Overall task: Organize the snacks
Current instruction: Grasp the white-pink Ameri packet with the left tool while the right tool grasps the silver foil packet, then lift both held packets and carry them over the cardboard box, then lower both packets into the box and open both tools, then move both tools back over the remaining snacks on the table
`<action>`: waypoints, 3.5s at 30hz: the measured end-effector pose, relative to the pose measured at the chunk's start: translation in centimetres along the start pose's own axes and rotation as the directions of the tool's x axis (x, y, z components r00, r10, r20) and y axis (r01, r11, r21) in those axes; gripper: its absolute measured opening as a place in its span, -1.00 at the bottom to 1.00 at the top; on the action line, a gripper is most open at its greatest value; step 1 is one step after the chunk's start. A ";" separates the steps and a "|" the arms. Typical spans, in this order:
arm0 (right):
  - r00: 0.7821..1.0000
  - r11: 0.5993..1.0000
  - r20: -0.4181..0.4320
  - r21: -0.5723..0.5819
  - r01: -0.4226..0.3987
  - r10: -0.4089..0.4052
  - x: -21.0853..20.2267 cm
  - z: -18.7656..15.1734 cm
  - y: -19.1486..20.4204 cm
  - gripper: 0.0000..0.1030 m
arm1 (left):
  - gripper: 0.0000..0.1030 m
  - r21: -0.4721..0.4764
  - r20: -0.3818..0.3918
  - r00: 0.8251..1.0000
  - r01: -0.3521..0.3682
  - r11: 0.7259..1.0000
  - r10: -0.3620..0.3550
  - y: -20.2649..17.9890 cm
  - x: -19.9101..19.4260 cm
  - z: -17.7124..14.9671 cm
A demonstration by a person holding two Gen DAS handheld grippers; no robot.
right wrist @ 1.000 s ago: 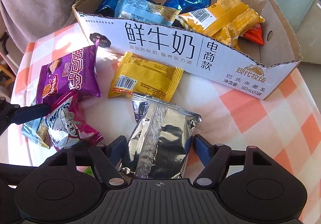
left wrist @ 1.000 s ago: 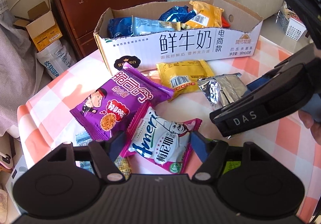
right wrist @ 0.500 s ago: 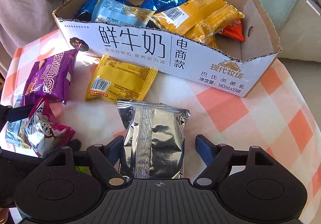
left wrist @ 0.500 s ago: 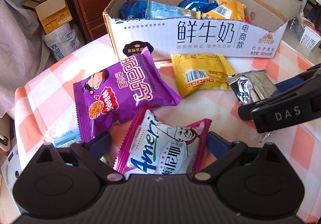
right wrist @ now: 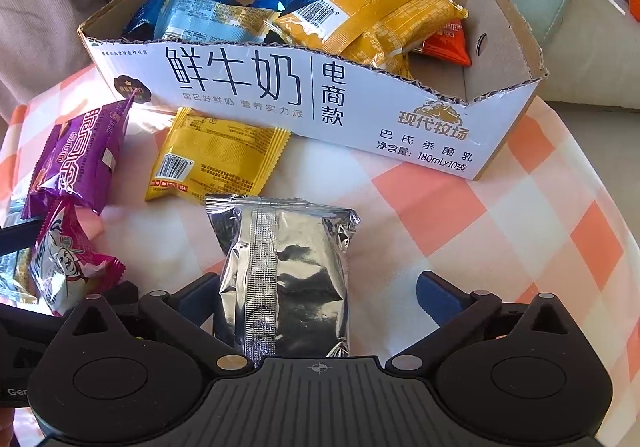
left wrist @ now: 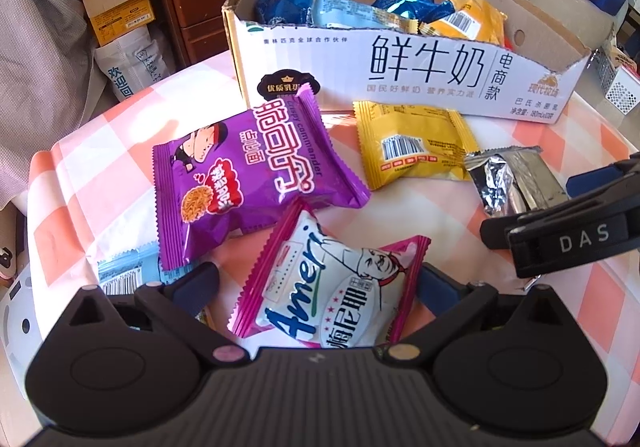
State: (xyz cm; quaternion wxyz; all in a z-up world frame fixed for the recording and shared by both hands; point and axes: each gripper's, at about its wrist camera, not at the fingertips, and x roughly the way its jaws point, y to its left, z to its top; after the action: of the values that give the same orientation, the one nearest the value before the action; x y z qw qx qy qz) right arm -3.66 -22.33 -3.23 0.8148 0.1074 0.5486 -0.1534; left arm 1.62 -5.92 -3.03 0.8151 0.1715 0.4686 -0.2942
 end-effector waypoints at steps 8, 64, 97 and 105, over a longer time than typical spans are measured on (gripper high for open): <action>0.999 0.999 0.020 -0.041 -0.026 0.027 -0.5 0.2 0.9 0.67 | 0.63 0.009 -0.012 1.000 0.017 1.000 -0.017 -0.4 -0.7 0.0; 0.904 0.952 0.412 0.211 -0.220 0.118 -9.1 8.2 -4.4 0.13 | 0.08 -0.207 0.324 0.944 0.005 0.978 0.064 -0.5 -6.1 12.2; 0.913 0.938 0.407 0.330 -0.109 -0.037 -6.2 9.8 -5.7 0.70 | 0.90 -0.233 0.274 0.951 -0.081 0.969 0.145 -1.0 -2.3 14.8; 0.921 0.961 0.383 0.273 -0.039 -0.071 -6.9 8.7 -4.3 0.74 | 0.95 -0.255 0.226 0.959 -0.114 0.960 0.173 -0.2 -3.7 12.8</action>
State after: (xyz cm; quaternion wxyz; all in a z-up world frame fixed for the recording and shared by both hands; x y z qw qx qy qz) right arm -0.19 -28.43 6.39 0.8833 0.1824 0.3500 -0.2531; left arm 8.54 -12.01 6.61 0.9009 0.0680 0.3821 -0.1942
